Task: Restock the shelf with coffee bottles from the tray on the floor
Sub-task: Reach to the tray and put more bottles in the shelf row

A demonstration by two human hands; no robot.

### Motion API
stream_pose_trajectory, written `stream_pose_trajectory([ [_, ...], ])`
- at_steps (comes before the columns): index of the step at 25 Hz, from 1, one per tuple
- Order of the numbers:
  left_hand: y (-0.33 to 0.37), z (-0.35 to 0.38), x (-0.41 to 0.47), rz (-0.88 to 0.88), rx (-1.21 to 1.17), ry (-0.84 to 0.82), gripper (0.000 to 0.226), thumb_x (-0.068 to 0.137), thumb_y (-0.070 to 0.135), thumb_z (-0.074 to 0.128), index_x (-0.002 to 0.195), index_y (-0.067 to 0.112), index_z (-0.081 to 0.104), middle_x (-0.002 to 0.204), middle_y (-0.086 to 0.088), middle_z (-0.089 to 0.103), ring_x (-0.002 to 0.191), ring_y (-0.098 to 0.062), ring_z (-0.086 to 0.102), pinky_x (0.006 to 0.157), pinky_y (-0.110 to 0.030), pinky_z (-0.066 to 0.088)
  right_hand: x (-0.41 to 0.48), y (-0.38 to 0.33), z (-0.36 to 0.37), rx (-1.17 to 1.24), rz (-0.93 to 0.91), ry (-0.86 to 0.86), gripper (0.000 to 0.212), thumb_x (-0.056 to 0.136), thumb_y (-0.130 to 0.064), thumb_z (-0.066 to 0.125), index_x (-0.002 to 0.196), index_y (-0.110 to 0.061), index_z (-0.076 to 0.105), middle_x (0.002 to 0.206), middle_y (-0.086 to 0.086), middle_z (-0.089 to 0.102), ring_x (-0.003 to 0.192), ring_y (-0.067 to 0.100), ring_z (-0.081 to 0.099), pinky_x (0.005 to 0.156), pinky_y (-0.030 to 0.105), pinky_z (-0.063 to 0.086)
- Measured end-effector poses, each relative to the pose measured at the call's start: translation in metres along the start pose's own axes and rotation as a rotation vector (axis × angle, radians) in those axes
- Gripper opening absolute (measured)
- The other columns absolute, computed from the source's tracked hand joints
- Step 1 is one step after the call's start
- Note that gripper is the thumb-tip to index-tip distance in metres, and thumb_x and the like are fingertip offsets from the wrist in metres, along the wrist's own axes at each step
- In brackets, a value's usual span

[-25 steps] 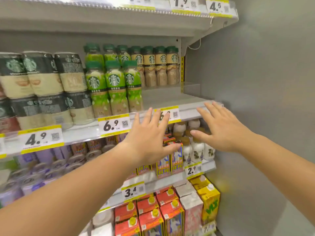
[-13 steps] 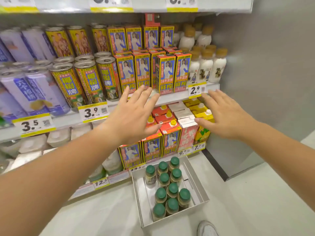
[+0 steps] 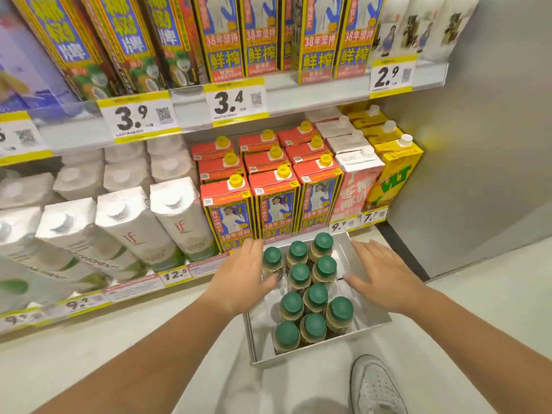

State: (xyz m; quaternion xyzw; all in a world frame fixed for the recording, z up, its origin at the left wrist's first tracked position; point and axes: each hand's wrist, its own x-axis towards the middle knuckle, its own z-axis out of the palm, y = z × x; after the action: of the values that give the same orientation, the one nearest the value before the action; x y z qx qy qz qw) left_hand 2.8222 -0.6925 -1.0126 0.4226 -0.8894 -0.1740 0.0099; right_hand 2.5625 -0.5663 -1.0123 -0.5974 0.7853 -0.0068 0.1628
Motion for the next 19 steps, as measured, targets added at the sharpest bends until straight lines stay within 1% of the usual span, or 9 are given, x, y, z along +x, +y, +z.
stream_pose_trajectory([
  [2, -0.003, 0.020, 0.009, -0.126, -0.098, -0.059, 0.049, 0.089, 0.031, 0.061, 0.130, 0.013, 0.040, 0.123, -0.007, 0.046, 0.117, -0.027, 0.050, 0.092, -0.038, 0.045, 0.007, 0.005, 0.018, 0.062, 0.002, -0.049, 0.077, 0.093, -0.054, 0.049, 0.154, -0.017, 0.020, 0.156, 0.005, 0.034, 0.146, 0.024, 0.024, 0.119, 0.035, 0.021],
  [4, -0.004, 0.040, 0.022, -0.252, -0.261, -0.091, 0.047, 0.086, 0.020, 0.066, 0.125, 0.010, 0.043, 0.120, -0.008, 0.048, 0.114, -0.024, 0.050, 0.091, -0.033, 0.043, 0.015, 0.006, 0.027, 0.202, -0.018, -0.083, 0.072, 0.092, -0.047, 0.056, 0.151, -0.019, 0.026, 0.152, 0.003, 0.040, 0.140, 0.020, 0.033, 0.113, 0.033, 0.029],
  [5, -0.003, 0.049, 0.028, -0.306, -0.367, -0.091, 0.045, 0.083, 0.017, 0.069, 0.121, 0.010, 0.046, 0.114, -0.005, 0.052, 0.108, -0.021, 0.052, 0.086, -0.030, 0.043, 0.019, 0.005, 0.031, 0.288, -0.037, -0.099, 0.068, 0.091, -0.043, 0.061, 0.149, -0.022, 0.032, 0.148, -0.001, 0.045, 0.134, 0.016, 0.040, 0.109, 0.030, 0.033],
  [7, -0.002, 0.063, 0.036, -0.377, -0.550, -0.053, 0.040, 0.077, 0.017, 0.078, 0.108, 0.015, 0.052, 0.098, 0.003, 0.059, 0.096, -0.016, 0.059, 0.078, -0.028, 0.043, 0.025, -0.001, 0.036, 0.434, -0.065, -0.122, 0.055, 0.087, -0.036, 0.069, 0.137, -0.030, 0.046, 0.133, -0.010, 0.058, 0.113, 0.004, 0.054, 0.100, 0.028, 0.042],
  [9, -0.002, 0.076, 0.042, -0.428, -0.644, -0.033, 0.042, 0.074, 0.017, 0.082, 0.107, 0.018, 0.056, 0.096, 0.006, 0.063, 0.095, -0.015, 0.061, 0.080, -0.026, 0.042, 0.031, -0.005, 0.047, 0.535, -0.055, -0.121, 0.049, 0.081, -0.033, 0.075, 0.125, -0.032, 0.053, 0.119, -0.015, 0.064, 0.104, -0.001, 0.058, 0.098, 0.034, 0.048],
  [12, -0.001, 0.089, 0.046, -0.469, -0.721, 0.047, 0.045, 0.072, 0.015, 0.084, 0.109, 0.017, 0.058, 0.099, 0.004, 0.068, 0.095, -0.016, 0.063, 0.079, -0.026, 0.042, 0.035, -0.005, 0.059, 0.614, -0.002, -0.073, 0.049, 0.076, -0.032, 0.079, 0.120, -0.031, 0.057, 0.112, -0.014, 0.067, 0.106, 0.008, 0.061, 0.097, 0.036, 0.050],
  [15, 0.002, 0.094, 0.046, -0.496, -0.730, 0.125, 0.045, 0.074, 0.015, 0.084, 0.108, 0.018, 0.054, 0.099, 0.004, 0.066, 0.094, -0.015, 0.061, 0.079, -0.027, 0.042, 0.038, -0.007, 0.058, 0.654, -0.007, -0.043, 0.046, 0.075, -0.026, 0.080, 0.115, -0.029, 0.059, 0.109, -0.012, 0.069, 0.104, 0.004, 0.063, 0.097, 0.033, 0.050],
  [17, 0.003, 0.094, 0.044, -0.472, -0.708, 0.149, 0.042, 0.076, 0.018, 0.083, 0.104, 0.020, 0.052, 0.094, 0.008, 0.064, 0.091, -0.013, 0.060, 0.076, -0.027, 0.041, 0.037, -0.008, 0.054, 0.719, -0.010, -0.029, 0.043, 0.074, -0.021, 0.082, 0.111, -0.029, 0.061, 0.107, -0.014, 0.070, 0.101, -0.001, 0.064, 0.098, 0.029, 0.050],
  [19, 0.004, 0.086, 0.042, -0.429, -0.671, 0.151, 0.039, 0.077, 0.019, 0.082, 0.100, 0.021, 0.051, 0.089, 0.013, 0.060, 0.086, -0.009, 0.058, 0.073, -0.024, 0.040, 0.033, -0.006, 0.050, 0.805, 0.020, 0.028, 0.040, 0.073, -0.016, 0.083, 0.107, -0.025, 0.063, 0.105, -0.012, 0.072, 0.100, -0.001, 0.066, 0.097, 0.028, 0.052],
])
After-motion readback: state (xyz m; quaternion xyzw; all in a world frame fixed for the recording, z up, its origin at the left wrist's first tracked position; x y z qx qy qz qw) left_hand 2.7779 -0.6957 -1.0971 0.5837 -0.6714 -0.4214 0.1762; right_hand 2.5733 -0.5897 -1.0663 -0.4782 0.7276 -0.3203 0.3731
